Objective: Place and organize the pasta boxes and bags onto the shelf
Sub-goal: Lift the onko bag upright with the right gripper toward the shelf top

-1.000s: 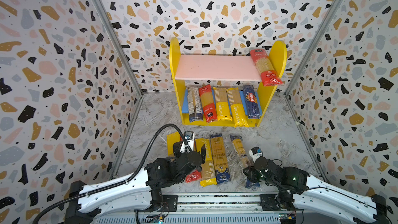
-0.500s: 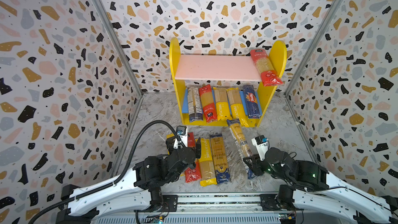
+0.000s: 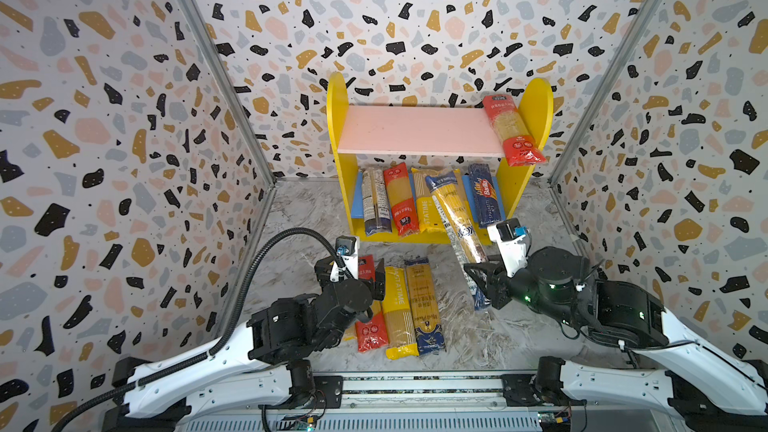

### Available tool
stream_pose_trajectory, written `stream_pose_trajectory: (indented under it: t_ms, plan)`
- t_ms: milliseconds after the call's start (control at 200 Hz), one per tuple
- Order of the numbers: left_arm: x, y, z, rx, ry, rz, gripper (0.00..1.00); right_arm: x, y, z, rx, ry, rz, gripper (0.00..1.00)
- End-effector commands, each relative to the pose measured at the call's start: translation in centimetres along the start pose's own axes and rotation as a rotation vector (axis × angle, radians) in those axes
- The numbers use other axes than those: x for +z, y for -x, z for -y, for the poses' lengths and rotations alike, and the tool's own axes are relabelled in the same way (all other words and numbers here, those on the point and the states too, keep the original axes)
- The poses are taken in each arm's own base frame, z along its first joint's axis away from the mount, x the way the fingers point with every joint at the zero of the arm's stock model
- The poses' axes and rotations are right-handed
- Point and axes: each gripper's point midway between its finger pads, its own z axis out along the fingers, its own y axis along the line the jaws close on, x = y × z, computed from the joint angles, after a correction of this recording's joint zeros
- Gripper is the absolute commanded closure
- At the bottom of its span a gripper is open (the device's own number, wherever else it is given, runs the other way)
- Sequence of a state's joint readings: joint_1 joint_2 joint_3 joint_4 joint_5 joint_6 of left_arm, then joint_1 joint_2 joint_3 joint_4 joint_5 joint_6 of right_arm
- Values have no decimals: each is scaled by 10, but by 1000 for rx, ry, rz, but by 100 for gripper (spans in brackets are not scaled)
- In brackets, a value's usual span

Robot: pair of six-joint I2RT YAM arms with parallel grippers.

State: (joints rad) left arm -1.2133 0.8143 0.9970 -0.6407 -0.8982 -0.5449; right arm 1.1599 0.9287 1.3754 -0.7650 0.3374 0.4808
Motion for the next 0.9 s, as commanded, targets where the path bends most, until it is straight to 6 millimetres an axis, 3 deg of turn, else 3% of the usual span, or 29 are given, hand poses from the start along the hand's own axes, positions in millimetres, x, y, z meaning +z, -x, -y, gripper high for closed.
stream_pose_trajectory:
  t_ms: [0, 255, 456, 716, 896]
  plan:
    - [-6, 19, -1, 2, 3, 35, 1, -23, 82, -7, -40, -37, 232, 89]
    - [-4, 29, 8, 42, 3, 44, 1, -8, 173, -11, -168, -262, 358, 89]
    - [-3, 31, 12, 41, -17, 54, 1, -2, 240, 12, -179, -401, 478, 88]
    - [-4, 28, 15, 23, -40, 51, 1, 18, 284, 59, -220, -572, 550, 87]
    - [-3, 24, 12, 17, -34, 51, 1, 41, 289, 104, -185, -624, 534, 86]
